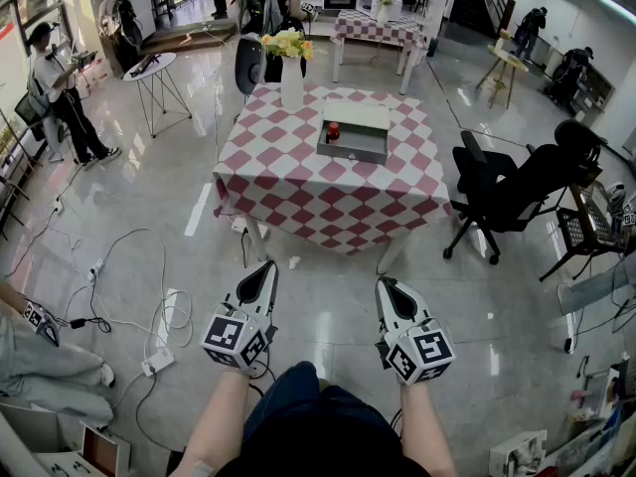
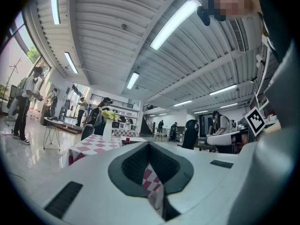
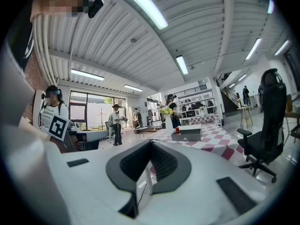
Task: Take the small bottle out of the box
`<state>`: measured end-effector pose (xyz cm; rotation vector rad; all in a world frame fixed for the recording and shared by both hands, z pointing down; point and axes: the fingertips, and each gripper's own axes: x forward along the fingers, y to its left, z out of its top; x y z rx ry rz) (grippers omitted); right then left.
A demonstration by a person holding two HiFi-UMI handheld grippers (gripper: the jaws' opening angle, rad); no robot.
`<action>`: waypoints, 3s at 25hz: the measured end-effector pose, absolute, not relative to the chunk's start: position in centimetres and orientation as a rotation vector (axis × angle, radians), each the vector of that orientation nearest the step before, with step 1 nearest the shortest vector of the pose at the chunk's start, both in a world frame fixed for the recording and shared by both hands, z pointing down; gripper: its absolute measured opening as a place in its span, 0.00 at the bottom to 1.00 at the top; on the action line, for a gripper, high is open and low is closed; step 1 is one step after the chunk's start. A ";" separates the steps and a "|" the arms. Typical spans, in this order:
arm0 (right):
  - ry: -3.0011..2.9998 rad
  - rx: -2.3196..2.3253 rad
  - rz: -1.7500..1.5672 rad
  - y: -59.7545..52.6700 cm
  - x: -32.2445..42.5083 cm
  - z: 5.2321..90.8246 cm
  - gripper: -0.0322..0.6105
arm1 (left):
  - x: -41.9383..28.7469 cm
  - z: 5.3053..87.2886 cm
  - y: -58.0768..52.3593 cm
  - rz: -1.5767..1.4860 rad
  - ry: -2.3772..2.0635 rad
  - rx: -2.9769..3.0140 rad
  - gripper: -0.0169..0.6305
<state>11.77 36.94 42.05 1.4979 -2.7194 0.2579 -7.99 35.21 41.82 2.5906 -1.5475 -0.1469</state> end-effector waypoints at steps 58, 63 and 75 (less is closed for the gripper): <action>-2.684 1.574 0.454 10.6 10.0 45.3 0.06 | -10.7 44.4 8.5 -0.075 -1.509 2.559 0.03; -2.678 1.604 0.458 8.3 9.6 45.4 0.06 | -11.1 44.3 5.7 -0.069 -1.485 2.583 0.03; -2.667 1.657 0.449 4.5 8.3 45.3 0.06 | -12.0 44.3 1.6 -0.071 -1.431 2.625 0.03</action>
